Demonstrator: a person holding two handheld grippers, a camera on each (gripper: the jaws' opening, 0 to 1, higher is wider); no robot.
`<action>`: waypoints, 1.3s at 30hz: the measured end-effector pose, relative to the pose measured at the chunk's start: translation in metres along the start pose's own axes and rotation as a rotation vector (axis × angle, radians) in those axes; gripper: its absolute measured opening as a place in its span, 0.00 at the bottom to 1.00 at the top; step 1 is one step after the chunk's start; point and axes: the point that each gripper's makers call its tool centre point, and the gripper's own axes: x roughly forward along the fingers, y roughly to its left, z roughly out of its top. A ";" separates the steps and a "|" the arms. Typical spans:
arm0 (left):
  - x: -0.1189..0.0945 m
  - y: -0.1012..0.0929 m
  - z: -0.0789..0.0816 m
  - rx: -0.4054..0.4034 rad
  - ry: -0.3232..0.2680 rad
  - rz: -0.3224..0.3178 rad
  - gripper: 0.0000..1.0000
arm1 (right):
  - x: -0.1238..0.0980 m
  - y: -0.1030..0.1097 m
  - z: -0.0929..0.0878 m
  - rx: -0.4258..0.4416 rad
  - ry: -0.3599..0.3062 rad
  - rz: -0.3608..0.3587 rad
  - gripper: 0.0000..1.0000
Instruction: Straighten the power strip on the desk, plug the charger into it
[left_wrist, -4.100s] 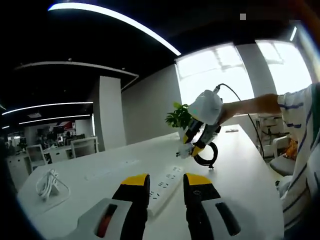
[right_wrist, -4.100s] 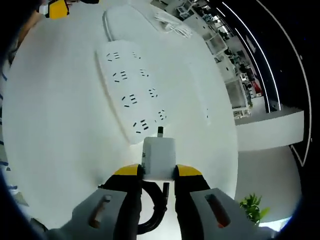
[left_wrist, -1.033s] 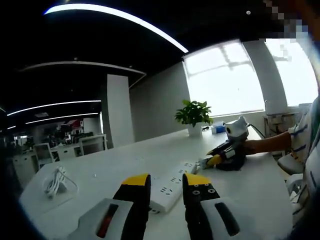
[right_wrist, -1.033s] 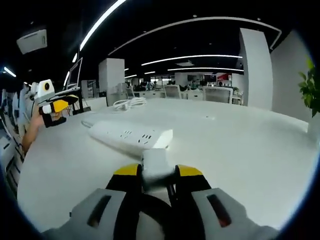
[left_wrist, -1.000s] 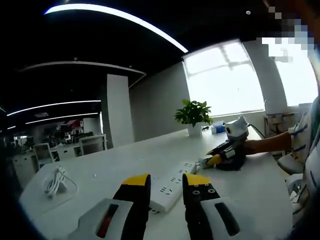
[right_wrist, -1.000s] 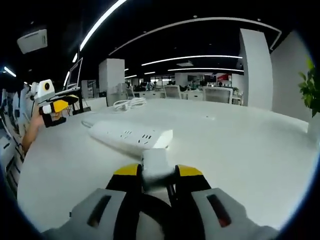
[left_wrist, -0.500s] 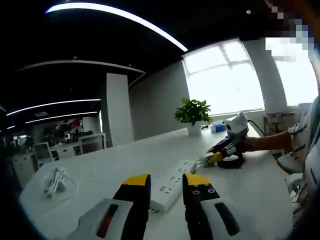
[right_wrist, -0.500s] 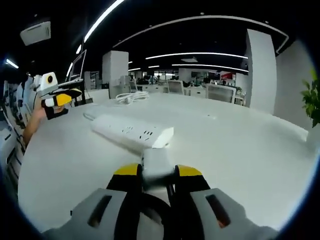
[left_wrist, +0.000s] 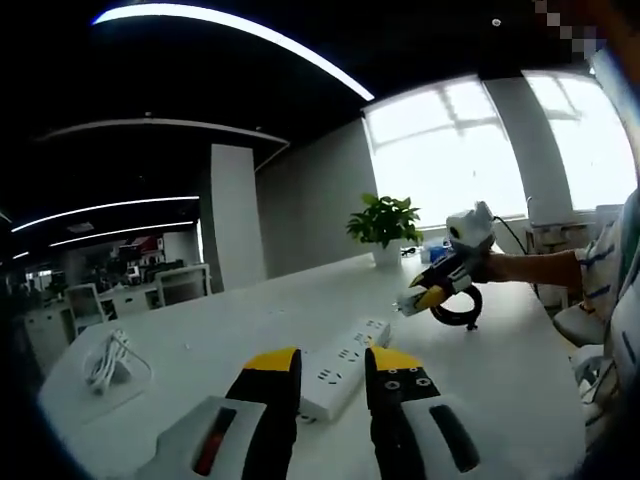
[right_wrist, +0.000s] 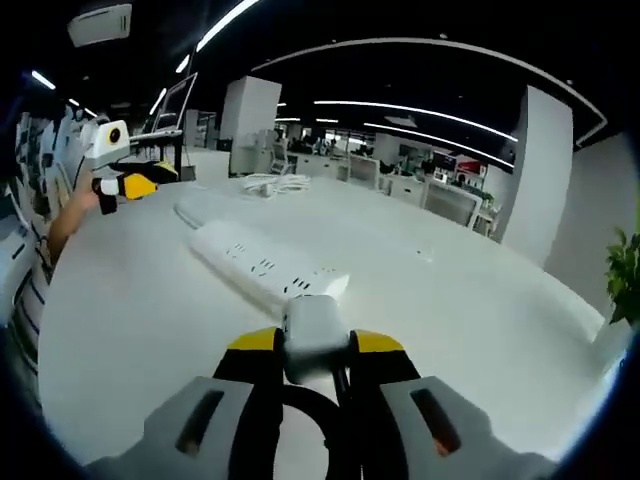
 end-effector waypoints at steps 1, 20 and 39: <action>0.000 0.000 0.000 0.000 0.000 0.001 0.26 | 0.000 0.001 0.003 -0.016 0.008 0.003 0.24; 0.000 -0.002 0.002 -0.012 -0.007 -0.010 0.26 | 0.016 0.003 0.028 -0.324 0.231 0.069 0.24; -0.002 -0.006 0.003 0.003 -0.001 -0.021 0.26 | 0.027 0.005 0.025 -0.511 0.444 0.113 0.23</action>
